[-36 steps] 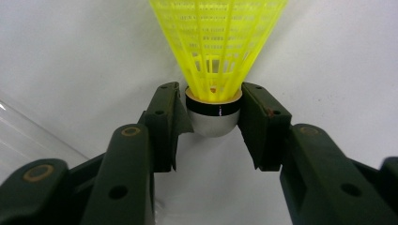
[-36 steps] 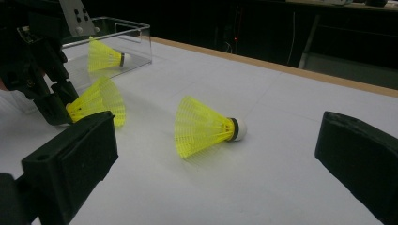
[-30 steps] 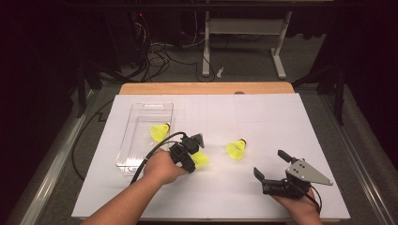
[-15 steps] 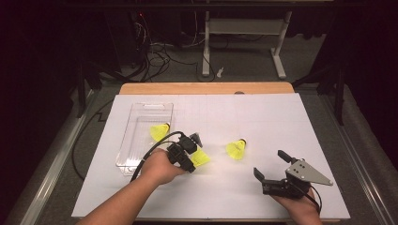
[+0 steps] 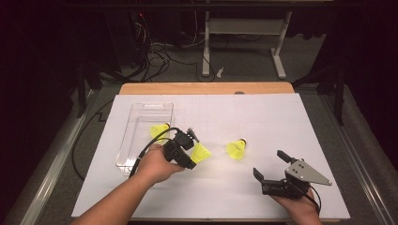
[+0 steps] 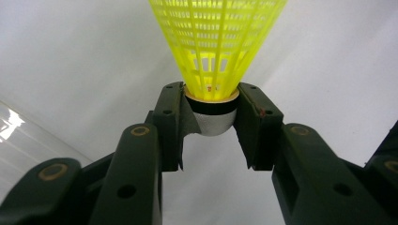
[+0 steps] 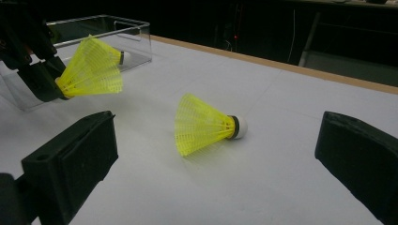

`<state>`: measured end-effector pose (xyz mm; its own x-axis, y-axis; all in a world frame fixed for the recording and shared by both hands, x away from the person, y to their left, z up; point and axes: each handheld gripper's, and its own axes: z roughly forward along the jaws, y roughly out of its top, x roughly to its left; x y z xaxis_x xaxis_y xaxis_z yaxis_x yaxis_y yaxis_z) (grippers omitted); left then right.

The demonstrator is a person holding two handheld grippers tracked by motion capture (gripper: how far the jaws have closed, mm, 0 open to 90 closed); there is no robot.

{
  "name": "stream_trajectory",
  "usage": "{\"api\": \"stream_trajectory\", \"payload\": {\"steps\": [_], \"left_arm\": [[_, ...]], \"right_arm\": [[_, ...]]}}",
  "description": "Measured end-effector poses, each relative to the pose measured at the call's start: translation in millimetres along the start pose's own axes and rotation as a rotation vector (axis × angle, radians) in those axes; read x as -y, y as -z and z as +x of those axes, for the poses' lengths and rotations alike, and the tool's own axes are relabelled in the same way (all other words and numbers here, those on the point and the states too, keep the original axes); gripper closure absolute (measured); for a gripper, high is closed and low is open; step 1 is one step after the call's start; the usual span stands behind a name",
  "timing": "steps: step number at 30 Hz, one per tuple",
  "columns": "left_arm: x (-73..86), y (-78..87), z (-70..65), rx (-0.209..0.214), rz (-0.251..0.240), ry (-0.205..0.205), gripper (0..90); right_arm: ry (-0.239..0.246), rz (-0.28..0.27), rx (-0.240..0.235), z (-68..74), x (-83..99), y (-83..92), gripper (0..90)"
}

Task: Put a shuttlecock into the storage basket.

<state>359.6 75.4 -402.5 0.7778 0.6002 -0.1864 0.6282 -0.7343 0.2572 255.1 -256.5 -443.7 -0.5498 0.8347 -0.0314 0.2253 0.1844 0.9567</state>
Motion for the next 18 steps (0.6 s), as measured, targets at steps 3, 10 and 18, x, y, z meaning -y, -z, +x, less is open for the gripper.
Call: {"api": "stream_trajectory", "payload": {"steps": [3,10,18], "left_arm": [[-0.4,3.5,-1.7,-0.007,-0.003,-0.008,64.3],[-0.4,4.8,-6.2,0.003,0.022,-0.029,64.4],[0.0,7.1,-10.8,0.008,0.026,-0.045,64.4]], "right_arm": [[0.001,0.0,0.0,0.2,-0.1,0.0,0.0],[0.004,0.001,0.0,0.5,-0.3,0.1,0.0],[0.006,0.0,0.0,0.6,-0.4,0.1,0.0]]}}
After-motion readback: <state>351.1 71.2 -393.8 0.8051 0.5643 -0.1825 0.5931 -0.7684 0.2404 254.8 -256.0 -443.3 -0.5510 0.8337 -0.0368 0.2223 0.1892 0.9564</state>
